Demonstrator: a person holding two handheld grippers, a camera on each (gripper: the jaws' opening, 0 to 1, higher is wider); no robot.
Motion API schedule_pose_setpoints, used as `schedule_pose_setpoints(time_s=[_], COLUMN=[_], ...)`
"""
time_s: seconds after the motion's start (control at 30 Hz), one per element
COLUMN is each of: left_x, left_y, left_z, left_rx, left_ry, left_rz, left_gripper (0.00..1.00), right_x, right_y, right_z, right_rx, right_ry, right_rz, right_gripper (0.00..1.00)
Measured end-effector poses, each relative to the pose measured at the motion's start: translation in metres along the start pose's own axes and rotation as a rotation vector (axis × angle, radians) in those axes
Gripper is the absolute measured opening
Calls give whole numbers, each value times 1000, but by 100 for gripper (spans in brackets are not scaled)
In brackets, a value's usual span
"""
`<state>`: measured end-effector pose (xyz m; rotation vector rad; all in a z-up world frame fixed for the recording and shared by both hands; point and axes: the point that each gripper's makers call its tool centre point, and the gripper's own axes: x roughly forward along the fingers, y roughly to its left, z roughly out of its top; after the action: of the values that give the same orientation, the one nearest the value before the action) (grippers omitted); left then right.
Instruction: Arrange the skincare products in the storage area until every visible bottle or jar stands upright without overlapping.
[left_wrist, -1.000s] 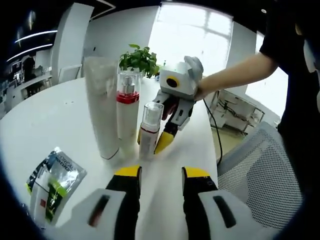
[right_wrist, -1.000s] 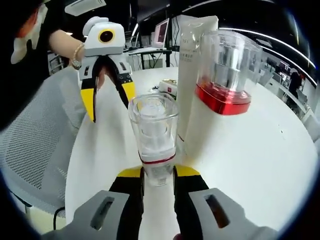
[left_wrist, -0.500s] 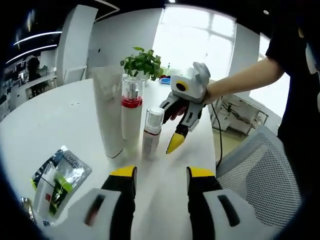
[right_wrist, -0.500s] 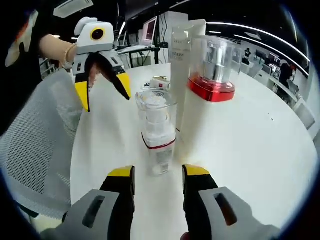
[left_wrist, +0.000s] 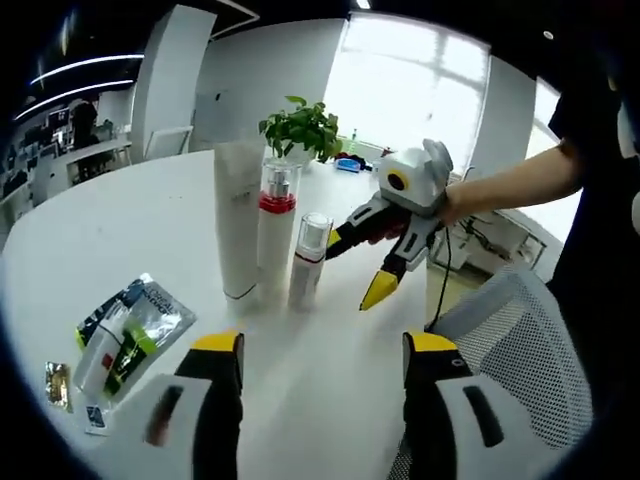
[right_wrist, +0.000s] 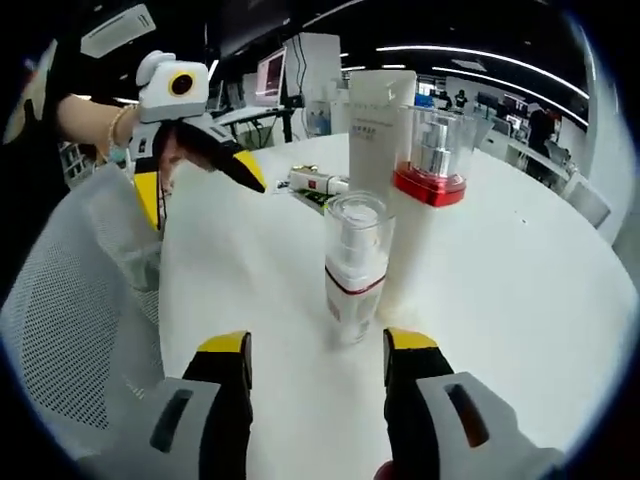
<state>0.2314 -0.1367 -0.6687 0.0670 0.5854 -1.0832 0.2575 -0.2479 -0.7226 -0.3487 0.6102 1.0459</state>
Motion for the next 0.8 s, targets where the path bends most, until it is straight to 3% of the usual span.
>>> schedule_pose_setpoints(time_s=[0.33,0.8], left_x=[-24,-65], left_y=[0,-6], left_z=[-6,-9], left_rx=[-56,-122], left_ry=[-25,-88], left_rz=[81,172], left_gripper=[70,77], right_x=[-17,-24], right_y=[21,54], right_z=[13,41], right_rx=[74,100], right_ry=[-43,-117], right_rz=[-63,-89], right_gripper=[61,74])
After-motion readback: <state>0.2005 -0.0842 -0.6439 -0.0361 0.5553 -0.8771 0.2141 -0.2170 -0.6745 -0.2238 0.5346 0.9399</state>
